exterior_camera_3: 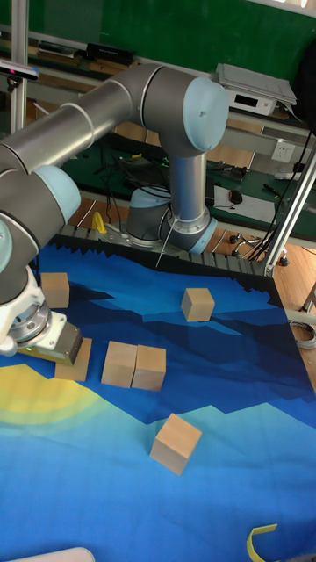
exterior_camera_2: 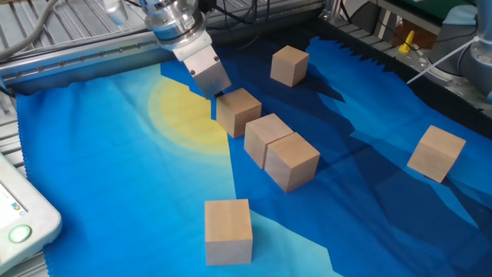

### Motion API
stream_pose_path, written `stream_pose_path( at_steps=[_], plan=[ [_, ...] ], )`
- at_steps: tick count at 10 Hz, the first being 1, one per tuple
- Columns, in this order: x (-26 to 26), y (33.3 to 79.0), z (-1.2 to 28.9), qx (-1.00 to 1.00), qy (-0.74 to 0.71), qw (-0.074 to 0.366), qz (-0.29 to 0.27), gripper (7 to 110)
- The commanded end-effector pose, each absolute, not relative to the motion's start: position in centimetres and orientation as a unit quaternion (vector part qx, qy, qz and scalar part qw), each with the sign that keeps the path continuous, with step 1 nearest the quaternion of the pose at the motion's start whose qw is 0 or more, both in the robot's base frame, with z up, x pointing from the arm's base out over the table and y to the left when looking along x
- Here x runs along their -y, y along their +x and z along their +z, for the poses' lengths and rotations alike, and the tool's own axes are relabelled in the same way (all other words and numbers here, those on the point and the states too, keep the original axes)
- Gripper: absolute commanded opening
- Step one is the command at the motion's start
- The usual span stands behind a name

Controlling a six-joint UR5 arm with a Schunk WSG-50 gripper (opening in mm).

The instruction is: Stack the blocks into a pyramid shape

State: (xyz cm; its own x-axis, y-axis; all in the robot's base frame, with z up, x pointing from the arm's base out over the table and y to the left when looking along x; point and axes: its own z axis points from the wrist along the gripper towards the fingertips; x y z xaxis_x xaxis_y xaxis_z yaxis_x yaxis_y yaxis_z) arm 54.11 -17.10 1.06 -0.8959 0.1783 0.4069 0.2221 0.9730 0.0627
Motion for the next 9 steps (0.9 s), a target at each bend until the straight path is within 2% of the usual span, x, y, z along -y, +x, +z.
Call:
stream_pose_path(
  at_steps=[1, 9],
  plan=[
    [16.7, 54.2, 0.2, 0.973, -0.107, 0.196, -0.061, 7],
    [15.3, 53.6, -0.2, 0.969, -0.112, 0.206, -0.080, 7]
  ],
)
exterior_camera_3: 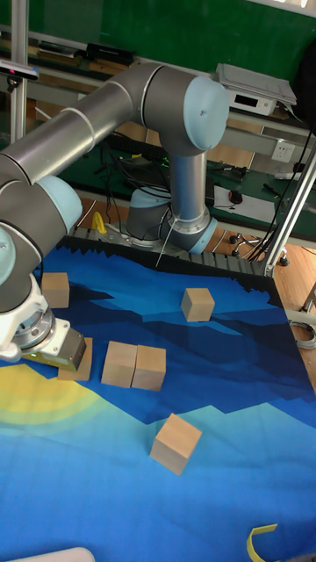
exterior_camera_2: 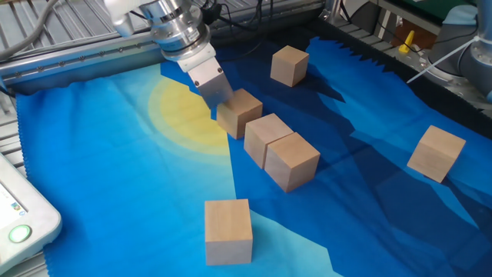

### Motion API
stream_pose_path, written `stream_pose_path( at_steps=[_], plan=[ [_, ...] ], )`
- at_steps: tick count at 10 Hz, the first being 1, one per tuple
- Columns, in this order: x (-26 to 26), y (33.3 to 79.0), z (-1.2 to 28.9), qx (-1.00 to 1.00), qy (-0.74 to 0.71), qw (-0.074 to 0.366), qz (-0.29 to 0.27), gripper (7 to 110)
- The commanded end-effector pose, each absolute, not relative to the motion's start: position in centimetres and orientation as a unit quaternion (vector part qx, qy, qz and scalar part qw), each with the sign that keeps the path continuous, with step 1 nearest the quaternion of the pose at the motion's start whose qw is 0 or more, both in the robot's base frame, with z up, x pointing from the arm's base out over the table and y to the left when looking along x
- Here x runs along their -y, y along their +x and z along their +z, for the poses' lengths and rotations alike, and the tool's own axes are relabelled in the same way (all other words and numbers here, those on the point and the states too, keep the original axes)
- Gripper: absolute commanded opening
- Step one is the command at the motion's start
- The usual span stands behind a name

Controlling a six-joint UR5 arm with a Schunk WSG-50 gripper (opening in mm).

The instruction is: Stack the blocks into a pyramid shape

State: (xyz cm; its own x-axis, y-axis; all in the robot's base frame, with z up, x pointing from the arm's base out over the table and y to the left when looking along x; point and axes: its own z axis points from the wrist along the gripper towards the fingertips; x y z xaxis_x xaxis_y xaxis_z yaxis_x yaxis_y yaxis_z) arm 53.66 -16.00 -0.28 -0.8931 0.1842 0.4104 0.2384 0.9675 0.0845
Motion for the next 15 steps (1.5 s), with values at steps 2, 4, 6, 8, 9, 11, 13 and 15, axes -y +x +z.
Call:
stream_pose_path(
  at_steps=[2, 4, 6, 8, 9, 11, 13, 15],
  plan=[
    [15.1, 53.5, 0.0, 0.968, -0.113, 0.207, -0.085, 7],
    [15.3, 53.3, 0.1, 0.968, -0.113, 0.209, -0.080, 7],
    [17.8, 53.0, -0.2, 0.973, -0.100, 0.205, -0.041, 7],
    [18.6, 51.9, 1.3, 0.972, -0.084, 0.217, -0.044, 7],
    [18.1, 51.5, 2.1, 0.969, -0.082, 0.226, -0.059, 7],
    [16.9, 51.3, 2.5, 0.965, -0.085, 0.234, -0.082, 7],
    [16.2, 51.2, 2.6, 0.962, -0.087, 0.238, -0.097, 7],
    [15.4, 51.4, 2.7, 0.961, -0.089, 0.240, -0.108, 7]
  ],
)
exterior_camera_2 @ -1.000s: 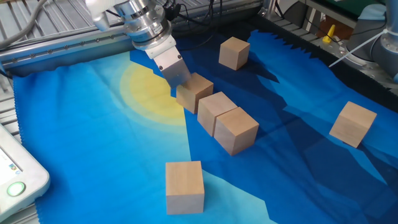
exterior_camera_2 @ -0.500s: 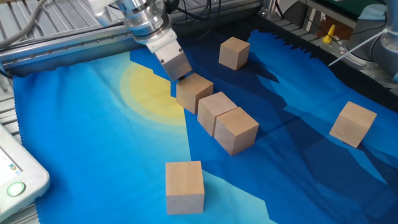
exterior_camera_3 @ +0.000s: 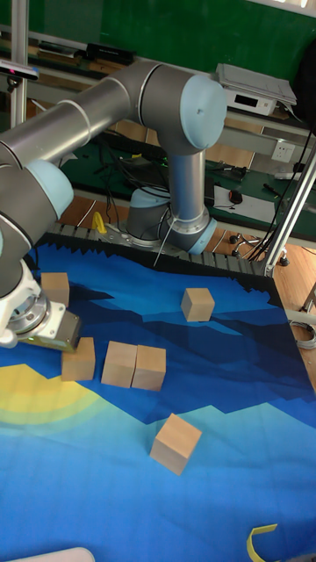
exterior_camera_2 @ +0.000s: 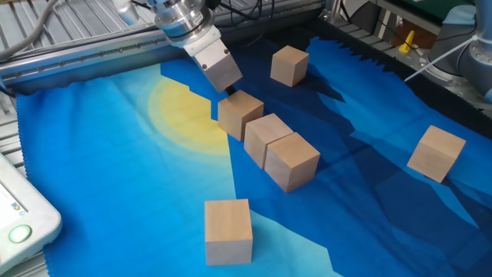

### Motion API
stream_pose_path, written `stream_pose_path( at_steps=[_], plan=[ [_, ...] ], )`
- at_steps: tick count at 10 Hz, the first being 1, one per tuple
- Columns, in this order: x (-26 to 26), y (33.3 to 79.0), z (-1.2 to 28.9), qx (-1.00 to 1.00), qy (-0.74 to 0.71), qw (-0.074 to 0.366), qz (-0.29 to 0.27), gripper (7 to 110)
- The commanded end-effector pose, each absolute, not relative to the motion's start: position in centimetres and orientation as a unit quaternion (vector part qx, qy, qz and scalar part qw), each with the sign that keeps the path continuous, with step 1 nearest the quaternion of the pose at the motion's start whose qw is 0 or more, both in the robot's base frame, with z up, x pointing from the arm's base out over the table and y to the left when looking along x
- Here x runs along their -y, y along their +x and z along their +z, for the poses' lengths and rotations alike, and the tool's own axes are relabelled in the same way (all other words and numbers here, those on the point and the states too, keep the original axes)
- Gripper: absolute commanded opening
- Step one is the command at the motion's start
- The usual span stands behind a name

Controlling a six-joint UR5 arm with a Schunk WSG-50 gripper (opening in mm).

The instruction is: Stack the blocks into a pyramid shape

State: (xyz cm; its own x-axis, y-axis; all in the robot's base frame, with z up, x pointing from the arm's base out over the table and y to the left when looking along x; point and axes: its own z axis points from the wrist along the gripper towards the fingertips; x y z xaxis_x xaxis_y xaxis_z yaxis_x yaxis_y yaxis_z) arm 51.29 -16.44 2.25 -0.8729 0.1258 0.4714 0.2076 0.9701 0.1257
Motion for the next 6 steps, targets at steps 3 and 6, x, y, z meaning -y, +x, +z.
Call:
stream_pose_path(
  at_steps=[3, 6],
  plan=[
    [13.8, 51.9, 3.1, 0.958, -0.097, 0.240, -0.122, 7],
    [13.7, 52.0, 2.8, 0.958, -0.096, 0.241, -0.122, 7]
  ],
)
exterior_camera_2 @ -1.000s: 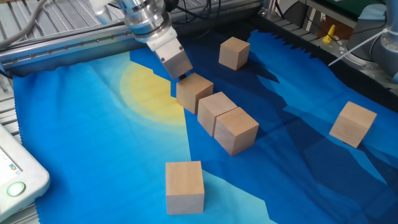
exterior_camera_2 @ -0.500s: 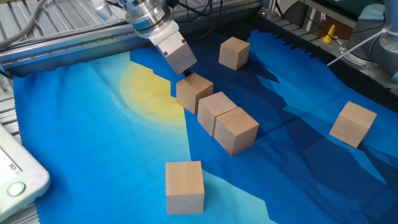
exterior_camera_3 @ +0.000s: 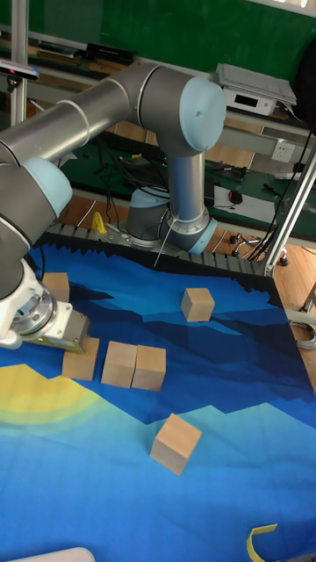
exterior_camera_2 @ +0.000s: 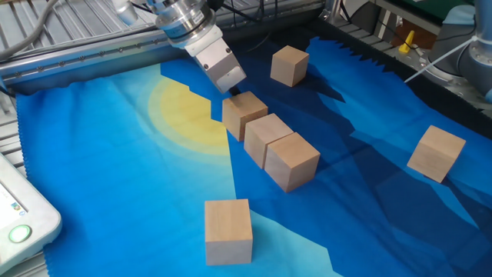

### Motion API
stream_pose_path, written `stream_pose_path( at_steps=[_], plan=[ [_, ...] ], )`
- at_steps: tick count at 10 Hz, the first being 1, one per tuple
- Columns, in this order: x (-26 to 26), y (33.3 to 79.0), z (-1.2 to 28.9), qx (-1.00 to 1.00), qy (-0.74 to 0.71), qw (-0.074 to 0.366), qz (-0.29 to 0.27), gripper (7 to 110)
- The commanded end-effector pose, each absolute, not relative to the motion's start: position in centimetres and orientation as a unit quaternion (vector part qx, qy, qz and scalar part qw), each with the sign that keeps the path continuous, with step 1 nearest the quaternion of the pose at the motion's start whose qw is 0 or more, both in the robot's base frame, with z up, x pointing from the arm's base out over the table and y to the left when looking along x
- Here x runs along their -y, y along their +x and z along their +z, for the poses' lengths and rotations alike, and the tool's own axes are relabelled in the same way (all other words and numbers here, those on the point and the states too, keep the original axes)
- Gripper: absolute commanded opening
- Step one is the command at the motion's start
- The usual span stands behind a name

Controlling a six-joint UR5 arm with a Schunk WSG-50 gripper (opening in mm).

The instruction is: Stack the blocks into a pyramid shape

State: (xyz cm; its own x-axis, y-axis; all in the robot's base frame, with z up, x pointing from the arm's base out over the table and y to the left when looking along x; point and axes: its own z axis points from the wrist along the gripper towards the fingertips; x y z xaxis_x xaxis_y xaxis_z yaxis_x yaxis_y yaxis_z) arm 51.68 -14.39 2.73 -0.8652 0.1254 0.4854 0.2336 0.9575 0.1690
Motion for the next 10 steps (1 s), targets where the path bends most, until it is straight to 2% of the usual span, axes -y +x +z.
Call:
stream_pose_path(
  at_steps=[1, 7, 8, 10],
  plan=[
    [13.6, 52.0, 2.8, 0.958, -0.096, 0.241, -0.124, 7],
    [13.5, 51.9, 2.8, 0.959, -0.092, 0.239, -0.124, 7],
    [15.1, 52.0, 2.2, 0.965, -0.079, 0.232, -0.093, 7],
    [15.7, 53.4, 1.5, 0.973, -0.077, 0.203, -0.083, 7]
  ],
)
